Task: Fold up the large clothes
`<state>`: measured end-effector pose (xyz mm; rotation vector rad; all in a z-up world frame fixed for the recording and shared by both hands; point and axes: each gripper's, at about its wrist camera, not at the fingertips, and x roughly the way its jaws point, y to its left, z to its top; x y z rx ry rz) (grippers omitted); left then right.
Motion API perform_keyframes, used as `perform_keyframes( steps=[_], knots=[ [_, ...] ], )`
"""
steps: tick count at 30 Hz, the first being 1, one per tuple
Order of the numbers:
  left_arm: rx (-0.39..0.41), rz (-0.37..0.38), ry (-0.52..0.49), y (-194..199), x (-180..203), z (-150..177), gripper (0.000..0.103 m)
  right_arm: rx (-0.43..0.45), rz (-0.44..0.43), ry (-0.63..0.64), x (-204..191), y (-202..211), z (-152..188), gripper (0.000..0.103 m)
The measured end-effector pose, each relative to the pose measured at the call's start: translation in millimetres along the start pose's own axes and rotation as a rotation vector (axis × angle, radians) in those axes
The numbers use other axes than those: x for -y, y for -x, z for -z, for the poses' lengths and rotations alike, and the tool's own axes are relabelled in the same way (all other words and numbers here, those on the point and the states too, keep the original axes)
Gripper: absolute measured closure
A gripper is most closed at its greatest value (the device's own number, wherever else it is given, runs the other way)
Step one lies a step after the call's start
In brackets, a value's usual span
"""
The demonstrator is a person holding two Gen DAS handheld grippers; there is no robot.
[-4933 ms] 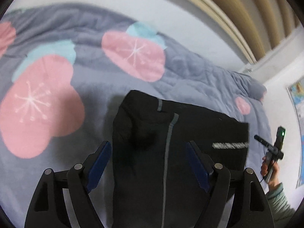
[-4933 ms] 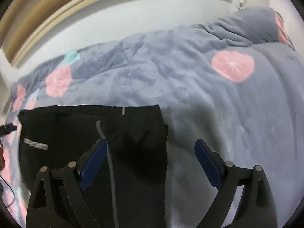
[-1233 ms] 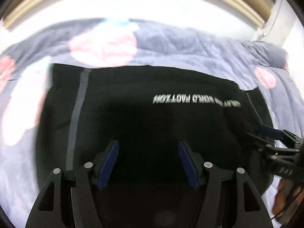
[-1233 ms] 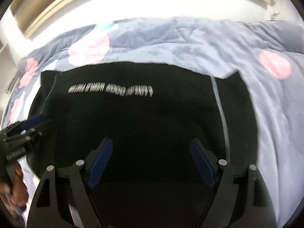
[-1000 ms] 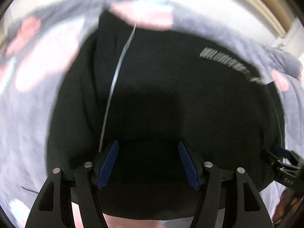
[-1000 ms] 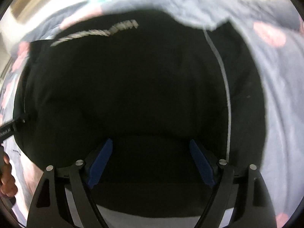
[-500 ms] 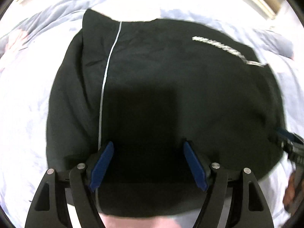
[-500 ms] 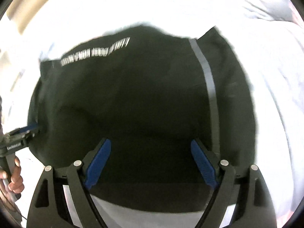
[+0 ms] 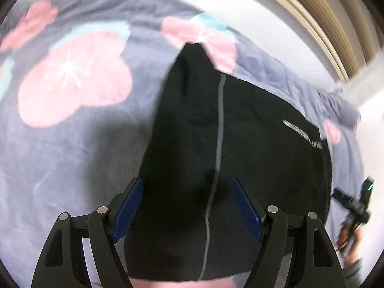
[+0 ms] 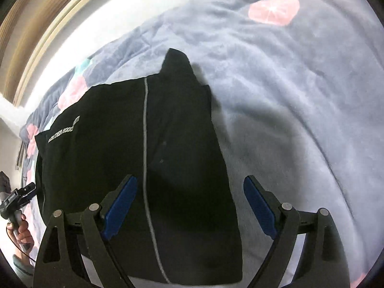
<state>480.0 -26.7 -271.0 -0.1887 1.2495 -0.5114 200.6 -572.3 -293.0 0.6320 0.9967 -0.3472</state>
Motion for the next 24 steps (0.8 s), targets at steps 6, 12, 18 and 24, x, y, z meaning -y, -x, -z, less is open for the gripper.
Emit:
perform_keyframes(
  steps=[6, 12, 18, 24],
  knots=[
    [-0.063, 0.066, 0.065, -34.1, -15.0, -13.7, 0.025, -0.059, -0.057, 0.021, -7.3, -25.6, -0.4, 0.012],
    [-0.104, 0.117, 0.098, -63.7, -30.0, -22.5, 0.021, -0.140, -0.157, 0.004, -4.8, -60.7, -4.3, 0.004],
    [-0.173, 0.269, 0.163, -87.5, -47.4, -29.1, 0.019, -0.202, -0.294, -0.017, -3.3, -87.8, -15.7, 0.000],
    [-0.200, 0.522, 0.255, -95.2, -56.2, -21.0, 0.019, -0.256, -0.423, -0.043, 0.6, -109.1, -25.2, 0.000]
  ],
)
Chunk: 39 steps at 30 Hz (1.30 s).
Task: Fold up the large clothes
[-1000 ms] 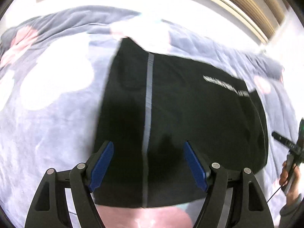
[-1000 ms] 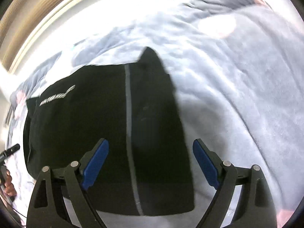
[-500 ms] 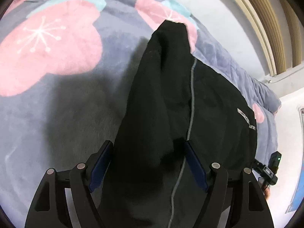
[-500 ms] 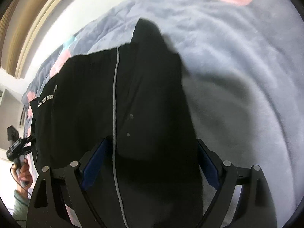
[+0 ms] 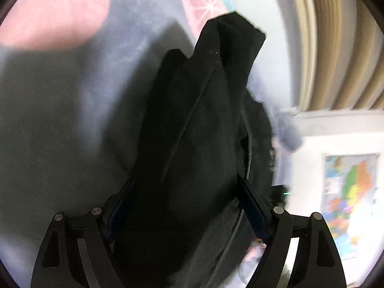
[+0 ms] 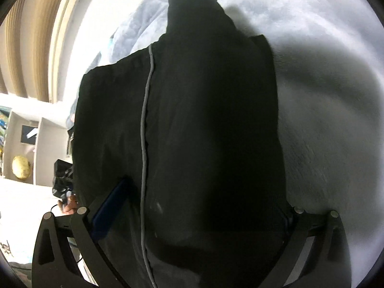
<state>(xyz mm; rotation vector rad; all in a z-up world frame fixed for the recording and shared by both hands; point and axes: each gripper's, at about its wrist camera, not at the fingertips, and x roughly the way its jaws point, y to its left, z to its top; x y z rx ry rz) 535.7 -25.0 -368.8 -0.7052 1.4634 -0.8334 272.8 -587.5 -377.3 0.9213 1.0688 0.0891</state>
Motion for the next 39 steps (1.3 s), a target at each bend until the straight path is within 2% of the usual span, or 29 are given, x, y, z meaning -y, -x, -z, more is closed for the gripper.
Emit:
perform_keyframes(
  steps=[5, 6, 7, 8, 9, 10, 11, 12, 14, 17, 21, 24, 26, 29, 30, 33, 34, 35, 37, 38, 39],
  knots=[
    [-0.058, -0.042, -0.009, -27.5, -1.5, 2.6, 0.019, -0.009, -0.009, 0.037, -7.5, -11.0, -3.0, 0.001],
    [-0.064, -0.056, -0.011, -30.4, -0.8, 1.6, 0.019, 0.004, -0.004, 0.046, -11.1, -10.4, -2.1, 0.005],
    [-0.060, -0.081, -0.010, -32.2, 1.6, 1.1, 0.020, 0.015, 0.002, 0.059, -14.2, -7.6, 0.2, 0.015],
    [-0.033, -0.105, -0.013, -30.2, 7.4, 2.9, 0.035, 0.039, 0.014, 0.082, -21.3, -2.6, 3.2, 0.028],
    [-0.003, -0.126, -0.037, -26.5, 14.8, 6.2, 0.047, 0.056, 0.023, 0.098, -27.2, 2.4, 5.7, 0.034],
    [0.027, -0.159, -0.082, -21.8, 26.6, 13.5, 0.058, 0.073, 0.037, 0.114, -34.1, 8.6, 9.1, 0.048],
    [0.049, -0.192, -0.121, -18.2, 38.0, 21.0, 0.062, 0.091, 0.046, 0.129, -42.3, 17.2, 13.7, 0.058],
    [0.074, -0.218, -0.159, -13.0, 52.0, 31.8, 0.066, 0.099, 0.048, 0.136, -47.4, 20.4, 16.6, 0.061],
    [0.117, -0.223, -0.202, -1.3, 74.6, 48.7, 0.069, 0.123, 0.066, 0.173, -68.8, 35.1, 26.3, 0.067],
    [0.163, -0.172, -0.242, 23.2, 111.7, 80.1, 0.070, 0.135, 0.093, 0.255, -107.2, 53.2, 43.3, 0.069],
    [0.207, -0.163, -0.314, 65.3, 157.7, 135.0, 0.070, 0.137, 0.120, 0.354, -152.5, 74.6, 65.7, 0.069],
    [0.233, -0.140, -0.317, 114.2, 163.6, 182.0, 0.070, 0.138, 0.126, 0.384, -161.2, 85.8, 79.4, 0.069],
    [0.242, -0.124, -0.305, 132.5, 165.5, 208.7, 0.070, 0.131, 0.136, 0.403, -161.9, 86.7, 89.4, 0.069],
    [0.240, -0.120, -0.274, 168.0, 146.7, 256.4, 0.070, 0.094, 0.164, 0.415, -152.1, 74.9, 103.4, 0.069],
    [0.234, -0.123, -0.257, 178.2, 137.5, 272.0, 0.070, 0.078, 0.174, 0.417, -154.6, 75.0, 118.5, 0.069],
    [0.210, -0.138, -0.201, 180.9, 109.4, 318.0, 0.069, 0.018, 0.201, 0.391, -143.6, 56.2, 156.0, 0.068],
    [0.201, -0.149, -0.175, 178.5, 96.7, 324.1, 0.068, -0.001, 0.202, 0.362, -135.8, 47.7, 165.3, 0.068],
    [0.191, -0.173, -0.155, 173.6, 81.0, 331.2, 0.066, -0.019, 0.216, 0.335, -124.2, 35.6, 175.1, 0.065],
    [0.163, -0.271, -0.106, 155.3, 40.0, 343.3, 0.061, -0.051, 0.272, 0.244, -93.2, 9.4, 186.6, 0.060],
    [0.144, -0.324, -0.055, 145.1, 19.0, 346.0, 0.057, -0.085, 0.332, 0.154, -68.6, -8.9, 193.1, 0.055],
    [0.113, -0.393, 0.045, 133.4, -15.3, 348.4, 0.053, -0.084, 0.348, 0.116, -58.9, -16.3, 195.5, 0.046]
  ],
)
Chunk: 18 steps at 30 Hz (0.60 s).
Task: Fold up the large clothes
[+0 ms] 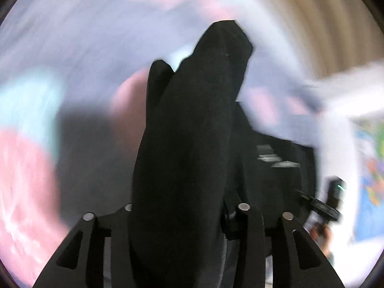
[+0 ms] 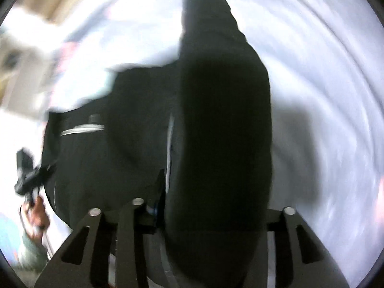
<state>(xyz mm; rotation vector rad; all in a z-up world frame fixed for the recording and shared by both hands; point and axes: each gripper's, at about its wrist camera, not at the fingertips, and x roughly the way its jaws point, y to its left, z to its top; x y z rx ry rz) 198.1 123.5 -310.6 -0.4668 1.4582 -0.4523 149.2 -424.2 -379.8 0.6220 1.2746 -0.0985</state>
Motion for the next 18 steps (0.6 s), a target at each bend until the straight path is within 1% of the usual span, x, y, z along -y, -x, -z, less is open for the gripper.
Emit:
perform_keyframes(
  steps=[1, 2, 3, 4, 5, 6, 7, 8, 9, 10, 11, 13, 14, 16, 17, 18],
  knots=[
    [-0.010, 0.018, 0.076, -11.6, -22.8, 3.0, 0.044, 0.012, -0.015, -0.050, 10.5, -6.3, 5.5, 0.038],
    [0.003, 0.122, 0.166, -15.6, -46.8, 7.3, 0.041, 0.034, -0.036, -0.102, 20.1, -7.1, 11.0, 0.036],
    [0.004, 0.189, 0.242, -15.2, -62.7, 10.4, 0.041, 0.048, -0.049, -0.144, 26.0, -3.3, 15.8, 0.036],
    [0.001, 0.235, 0.306, -12.7, -74.6, 13.1, 0.040, 0.060, -0.057, -0.173, 28.7, 2.0, 19.7, 0.033],
    [0.001, 0.263, 0.352, -8.1, -83.5, 14.6, 0.040, 0.074, -0.051, -0.192, 33.5, 10.6, 25.2, 0.031],
    [0.014, 0.254, 0.364, 2.9, -89.5, 15.3, 0.040, 0.085, -0.031, -0.193, 33.5, 17.5, 26.1, 0.031],
    [0.023, 0.228, 0.343, 13.1, -90.3, 14.8, 0.040, 0.097, -0.008, -0.180, 39.9, 27.3, 32.4, 0.031],
    [0.029, 0.200, 0.315, 22.4, -88.7, 14.6, 0.040, 0.112, 0.037, -0.155, 33.2, 38.7, 35.7, 0.030],
    [0.040, 0.148, 0.261, 36.4, -80.8, 15.0, 0.040, 0.127, 0.095, -0.129, 33.7, 48.8, 39.7, 0.029],
    [0.056, 0.103, 0.212, 47.0, -70.8, 14.8, 0.040, 0.144, 0.128, -0.107, 40.2, 55.2, 39.4, 0.028],
    [0.077, 0.057, 0.151, 57.1, -58.3, 16.1, 0.040, 0.174, 0.147, -0.081, 27.2, 64.9, 40.6, 0.028],
    [0.129, -0.046, 0.017, 74.5, -21.2, 19.9, 0.040, 0.227, 0.140, -0.032, 3.7, 78.8, 44.9, 0.028],
    [0.156, -0.075, -0.029, 80.5, -6.1, 24.6, 0.040, 0.250, 0.143, 0.003, -12.1, 82.6, 47.6, 0.028],
    [0.193, -0.093, -0.151, 84.0, 33.3, 26.3, 0.039, 0.269, 0.175, 0.067, -48.0, 77.1, 49.8, 0.026],
    [0.193, -0.110, -0.206, 80.2, 51.6, 33.7, 0.039, 0.264, 0.183, 0.080, -51.0, 75.0, 50.0, 0.024],
    [0.187, -0.122, -0.231, 76.1, 59.6, 41.3, 0.039, 0.250, 0.182, 0.090, -51.3, 69.4, 53.9, 0.024]
  ],
)
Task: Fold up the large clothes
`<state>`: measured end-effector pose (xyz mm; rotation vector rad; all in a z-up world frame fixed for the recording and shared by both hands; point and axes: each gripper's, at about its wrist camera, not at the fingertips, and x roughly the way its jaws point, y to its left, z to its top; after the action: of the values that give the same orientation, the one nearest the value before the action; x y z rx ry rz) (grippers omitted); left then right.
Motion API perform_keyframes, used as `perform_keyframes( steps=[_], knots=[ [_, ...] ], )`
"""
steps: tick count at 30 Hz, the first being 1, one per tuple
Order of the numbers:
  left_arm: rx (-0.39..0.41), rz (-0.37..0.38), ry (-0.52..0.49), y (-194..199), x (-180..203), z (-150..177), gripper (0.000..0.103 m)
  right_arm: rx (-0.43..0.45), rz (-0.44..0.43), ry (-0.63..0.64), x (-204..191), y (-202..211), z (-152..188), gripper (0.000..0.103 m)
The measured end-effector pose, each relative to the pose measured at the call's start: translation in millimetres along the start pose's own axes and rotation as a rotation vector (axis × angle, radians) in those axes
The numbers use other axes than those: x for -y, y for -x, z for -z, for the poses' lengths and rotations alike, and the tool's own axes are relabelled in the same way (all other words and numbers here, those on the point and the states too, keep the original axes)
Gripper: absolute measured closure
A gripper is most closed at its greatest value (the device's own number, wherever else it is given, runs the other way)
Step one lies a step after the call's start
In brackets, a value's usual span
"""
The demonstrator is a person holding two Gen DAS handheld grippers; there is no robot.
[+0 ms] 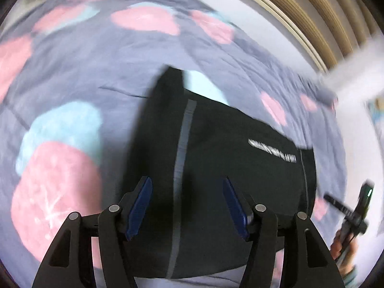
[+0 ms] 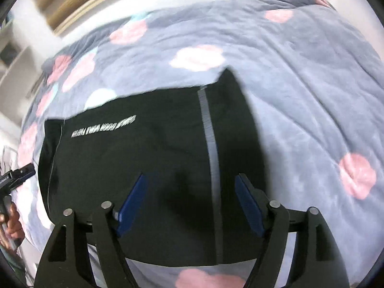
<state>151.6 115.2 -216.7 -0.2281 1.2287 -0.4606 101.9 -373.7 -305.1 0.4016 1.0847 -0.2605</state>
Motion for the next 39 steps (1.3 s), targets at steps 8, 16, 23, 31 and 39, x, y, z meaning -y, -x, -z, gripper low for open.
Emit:
perform_keyframes(
  steps=[8, 16, 23, 31, 39],
  knots=[
    [-0.103, -0.244, -0.187, -85.7, 40.5, 41.9, 0.038, -0.143, 0.180, 0.109, -53.8, -89.5, 43.4, 0.022],
    [-0.104, -0.313, -0.227, -68.5, 57.9, 32.7, 0.037, -0.144, 0.193, 0.107, -57.0, -72.5, 42.4, 0.022],
    [0.149, -0.371, -0.384, 43.2, 114.5, 38.4, 0.037, 0.047, 0.174, 0.119, -86.5, 38.8, 36.0, 0.022],
    [0.362, -0.290, -0.389, 172.6, 183.5, 31.9, 0.037, 0.276, 0.172, 0.132, -136.4, 178.7, 35.8, 0.015],
    [0.410, -0.311, -0.384, 217.5, 218.1, 56.3, 0.026, 0.297, 0.196, 0.112, -142.7, 234.4, 44.5, 0.014]
  ],
)
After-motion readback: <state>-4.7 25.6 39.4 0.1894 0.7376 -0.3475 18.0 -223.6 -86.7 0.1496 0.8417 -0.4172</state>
